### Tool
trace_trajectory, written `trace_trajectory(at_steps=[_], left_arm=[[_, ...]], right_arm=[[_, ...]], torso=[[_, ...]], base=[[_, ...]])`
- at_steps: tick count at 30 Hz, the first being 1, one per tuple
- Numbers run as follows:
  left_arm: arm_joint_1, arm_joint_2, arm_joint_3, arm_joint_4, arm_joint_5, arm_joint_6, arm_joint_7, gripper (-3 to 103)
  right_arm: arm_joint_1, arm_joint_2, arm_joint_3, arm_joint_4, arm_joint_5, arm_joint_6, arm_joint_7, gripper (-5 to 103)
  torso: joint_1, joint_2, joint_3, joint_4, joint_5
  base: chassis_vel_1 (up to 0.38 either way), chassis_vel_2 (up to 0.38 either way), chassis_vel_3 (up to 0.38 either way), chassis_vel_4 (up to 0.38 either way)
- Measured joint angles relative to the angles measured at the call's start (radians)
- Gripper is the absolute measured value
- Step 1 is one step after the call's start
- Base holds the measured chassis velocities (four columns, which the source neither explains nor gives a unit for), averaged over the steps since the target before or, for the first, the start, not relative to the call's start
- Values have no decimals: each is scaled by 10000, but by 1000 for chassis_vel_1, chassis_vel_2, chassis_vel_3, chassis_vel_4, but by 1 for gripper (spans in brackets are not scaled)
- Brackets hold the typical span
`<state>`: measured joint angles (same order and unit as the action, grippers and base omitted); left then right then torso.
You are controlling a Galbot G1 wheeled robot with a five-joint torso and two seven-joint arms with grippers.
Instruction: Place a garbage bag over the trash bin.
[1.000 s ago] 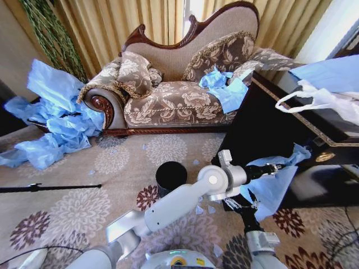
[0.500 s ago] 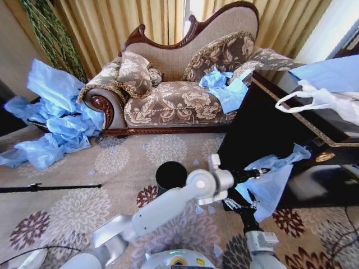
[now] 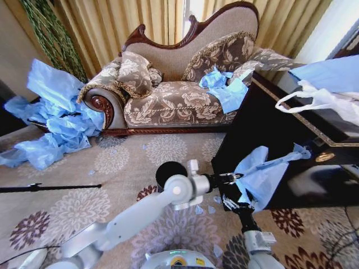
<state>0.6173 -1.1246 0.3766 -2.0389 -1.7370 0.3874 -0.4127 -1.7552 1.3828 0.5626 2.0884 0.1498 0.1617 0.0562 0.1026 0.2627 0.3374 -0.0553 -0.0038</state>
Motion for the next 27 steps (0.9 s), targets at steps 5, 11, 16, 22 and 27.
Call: trace_trajectory(at_steps=[5, 11, 16, 22, 27], left_arm=[[675, 899, -635, -329, 62, 168, 150, 0], [1887, 1968, -1952, -784, 244, 489, 546, 0], [2844, 2736, -2895, -1092, 584, 687, 1004, 0], [3949, 3439, -4009, -1303, 1190, 768, 1645, 0], [4580, 3770, -4661, -1275, 2083, 751, 2239, 0]], right_arm=[[29, 44, -145, -62, -136, 42, -4, 100], [19, 150, -343, -140, -367, 119, -12, 100], [22, 232, -497, -196, -543, 169, -16, 100], [42, 313, -672, -248, -683, 222, -23, 100], [49, 332, -743, -297, -741, 278, -34, 100]], torso=[[0, 0, 0, 0, -1], [0, 0, 0, 2, -1], [0, 0, 0, 0, -1], [0, 0, -1, -1, 1], [0, -2, 0, 1, 1]], base=[[0, 0, 0, 0], [0, 0, 0, 0], [0, 0, 0, 0], [0, 0, 0, 0], [0, 0, 0, 0]])
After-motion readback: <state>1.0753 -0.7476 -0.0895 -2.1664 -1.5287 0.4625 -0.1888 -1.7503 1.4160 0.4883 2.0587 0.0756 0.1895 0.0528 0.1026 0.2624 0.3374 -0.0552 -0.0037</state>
